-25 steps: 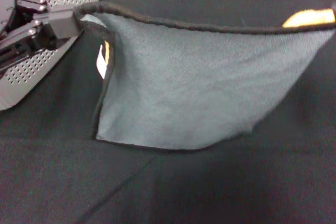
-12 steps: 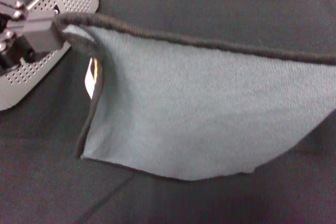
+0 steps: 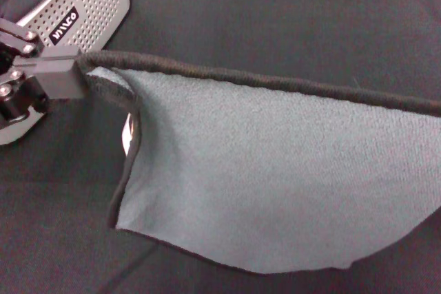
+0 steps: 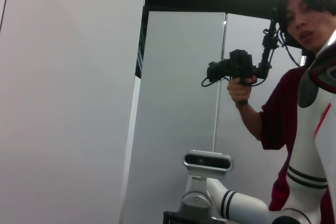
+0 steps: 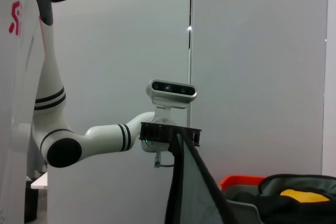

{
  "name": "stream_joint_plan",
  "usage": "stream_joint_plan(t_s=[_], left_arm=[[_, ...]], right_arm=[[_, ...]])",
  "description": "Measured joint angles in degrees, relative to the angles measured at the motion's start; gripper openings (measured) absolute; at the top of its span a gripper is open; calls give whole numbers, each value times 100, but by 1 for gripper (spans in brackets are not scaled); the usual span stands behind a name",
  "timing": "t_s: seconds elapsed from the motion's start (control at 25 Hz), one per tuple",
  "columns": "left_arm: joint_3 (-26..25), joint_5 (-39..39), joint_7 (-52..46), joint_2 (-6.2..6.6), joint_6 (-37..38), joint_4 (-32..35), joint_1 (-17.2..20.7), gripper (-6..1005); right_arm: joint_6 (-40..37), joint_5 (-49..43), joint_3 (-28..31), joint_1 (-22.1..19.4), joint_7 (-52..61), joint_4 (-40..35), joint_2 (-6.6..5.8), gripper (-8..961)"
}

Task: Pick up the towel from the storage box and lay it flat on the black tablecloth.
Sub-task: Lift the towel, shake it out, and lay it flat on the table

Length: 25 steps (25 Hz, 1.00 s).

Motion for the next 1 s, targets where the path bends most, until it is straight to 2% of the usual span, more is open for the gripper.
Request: stream_joint_plan(t_s=[0.36, 0.68, 0.84, 1.0], left_arm=[[-4, 255, 1, 3, -14, -331, -248, 27], [-87, -68, -115, -64, -29, -330, -536, 27], [-129, -95, -165, -114, -34, -338, -734, 27], [-146, -102, -206, -133, -41, -338, -874, 27]], right_arm=[[33, -434, -37, 105, -174, 797, -5, 45], [-38, -723, -68, 362, -497, 1512, -18, 46], [-57, -729, -191, 478, -609, 1685, -17, 47], [-10, -731, -625, 850, -937, 2177, -11, 48]])
